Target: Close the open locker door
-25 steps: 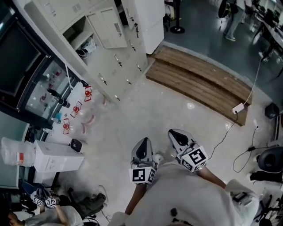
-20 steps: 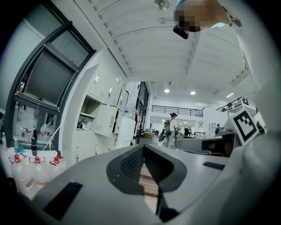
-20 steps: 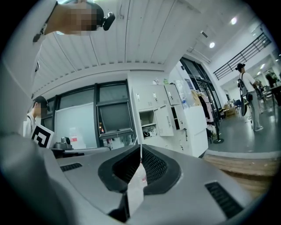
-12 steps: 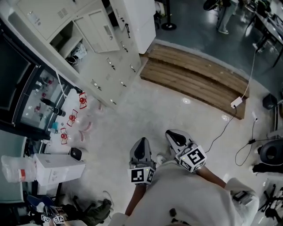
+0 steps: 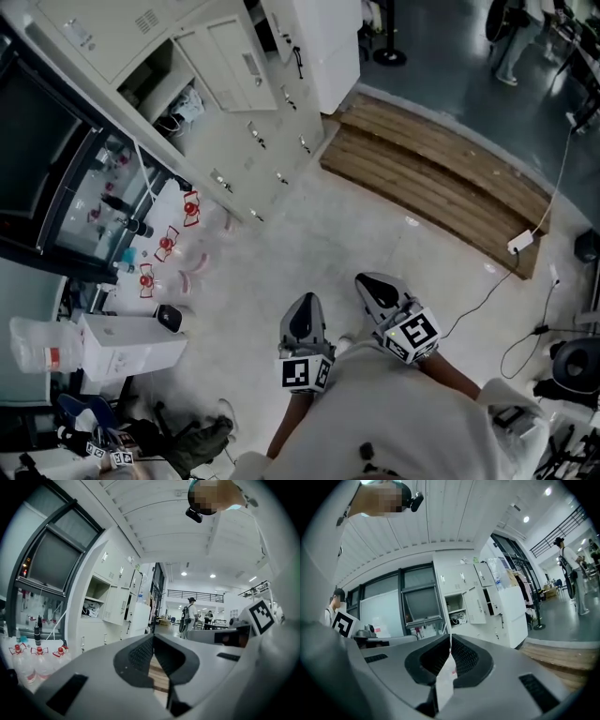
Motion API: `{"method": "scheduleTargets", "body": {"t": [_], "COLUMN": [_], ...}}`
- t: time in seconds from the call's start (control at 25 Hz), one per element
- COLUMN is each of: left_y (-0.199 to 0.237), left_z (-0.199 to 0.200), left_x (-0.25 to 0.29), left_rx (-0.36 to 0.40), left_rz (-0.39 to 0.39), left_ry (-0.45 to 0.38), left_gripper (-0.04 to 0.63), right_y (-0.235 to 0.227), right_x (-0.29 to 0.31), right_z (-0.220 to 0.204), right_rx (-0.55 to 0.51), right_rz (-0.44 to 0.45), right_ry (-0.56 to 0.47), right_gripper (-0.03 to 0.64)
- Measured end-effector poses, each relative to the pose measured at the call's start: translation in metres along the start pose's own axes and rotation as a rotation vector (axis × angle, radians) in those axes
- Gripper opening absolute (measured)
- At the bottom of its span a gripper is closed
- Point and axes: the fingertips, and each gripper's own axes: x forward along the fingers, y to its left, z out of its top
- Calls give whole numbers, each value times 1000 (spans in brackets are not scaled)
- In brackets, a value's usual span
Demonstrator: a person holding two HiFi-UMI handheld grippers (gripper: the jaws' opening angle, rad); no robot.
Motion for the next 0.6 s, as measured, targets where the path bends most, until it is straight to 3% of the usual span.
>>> {"method": "scheduleTargets", "body": {"t": [0.6], "left_y": [17], "left_z": [21], "left_x": [137], "left_rx": [17], "left_rz": [168], "left_ry": [-46], "left_gripper": [8], "right_y": [-121], "right_x": [94], "right_z": [43], "right_rx": [-16], "right_rz": [179], "right_ry": [16], "right_gripper": [31]}}
